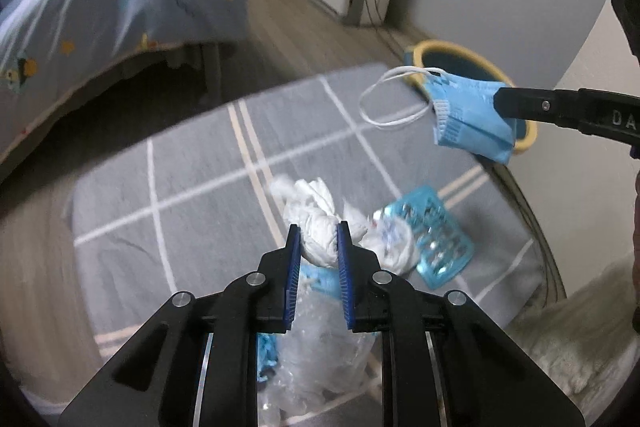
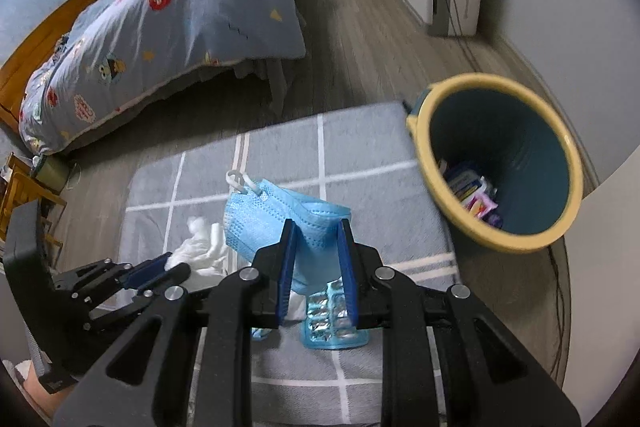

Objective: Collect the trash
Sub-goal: 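Carry the mask and tissue over the teal bin and open both grippers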

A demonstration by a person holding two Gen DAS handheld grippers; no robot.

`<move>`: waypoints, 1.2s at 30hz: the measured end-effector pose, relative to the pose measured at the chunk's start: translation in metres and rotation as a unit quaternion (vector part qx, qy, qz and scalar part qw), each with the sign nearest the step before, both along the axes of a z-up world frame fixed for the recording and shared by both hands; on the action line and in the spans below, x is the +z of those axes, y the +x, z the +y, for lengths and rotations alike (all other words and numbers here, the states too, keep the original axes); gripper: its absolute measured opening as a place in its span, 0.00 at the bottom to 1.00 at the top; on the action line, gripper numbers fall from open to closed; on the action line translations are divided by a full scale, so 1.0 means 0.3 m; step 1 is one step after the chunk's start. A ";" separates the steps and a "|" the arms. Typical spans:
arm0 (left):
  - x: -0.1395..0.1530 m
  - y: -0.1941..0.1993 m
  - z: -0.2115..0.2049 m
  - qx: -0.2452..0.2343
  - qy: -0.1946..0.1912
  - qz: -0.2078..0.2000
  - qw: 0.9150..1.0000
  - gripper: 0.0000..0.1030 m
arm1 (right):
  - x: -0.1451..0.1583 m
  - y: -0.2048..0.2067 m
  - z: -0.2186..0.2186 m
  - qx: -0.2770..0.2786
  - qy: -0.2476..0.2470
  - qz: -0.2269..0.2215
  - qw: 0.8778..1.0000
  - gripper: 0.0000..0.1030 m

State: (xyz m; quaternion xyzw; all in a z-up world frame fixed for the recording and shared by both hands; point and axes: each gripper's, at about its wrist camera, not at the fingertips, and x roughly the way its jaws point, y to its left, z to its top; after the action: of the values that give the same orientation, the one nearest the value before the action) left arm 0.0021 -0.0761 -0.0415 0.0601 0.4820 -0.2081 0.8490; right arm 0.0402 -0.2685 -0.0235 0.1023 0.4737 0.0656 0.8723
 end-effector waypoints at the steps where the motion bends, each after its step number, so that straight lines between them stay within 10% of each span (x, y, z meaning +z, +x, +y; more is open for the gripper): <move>1: 0.017 -0.002 0.001 0.000 -0.006 -0.006 1.000 0.18 | 0.018 0.000 -0.013 -0.001 0.000 -0.006 1.000 0.20; 11: 0.160 -0.016 -0.082 -0.024 -0.010 -0.072 0.997 0.18 | 0.180 0.034 -0.286 -0.057 -0.003 -0.067 0.996 0.20; 20: 0.242 0.038 -0.306 -0.077 -0.028 -0.098 0.992 0.18 | 0.102 0.132 -0.556 -0.135 -0.008 -0.042 0.990 0.20; 36: 0.034 0.220 -0.814 -0.156 0.001 -0.055 0.986 0.18 | -0.057 0.216 -0.761 -0.198 -0.002 0.024 0.980 0.20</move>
State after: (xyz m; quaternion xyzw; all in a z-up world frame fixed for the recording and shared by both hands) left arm 0.0682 -0.3203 -0.0314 0.1468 0.4196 -0.3335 0.8314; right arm 0.1049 -0.4968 -0.0406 0.1937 0.4651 -0.1120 0.8565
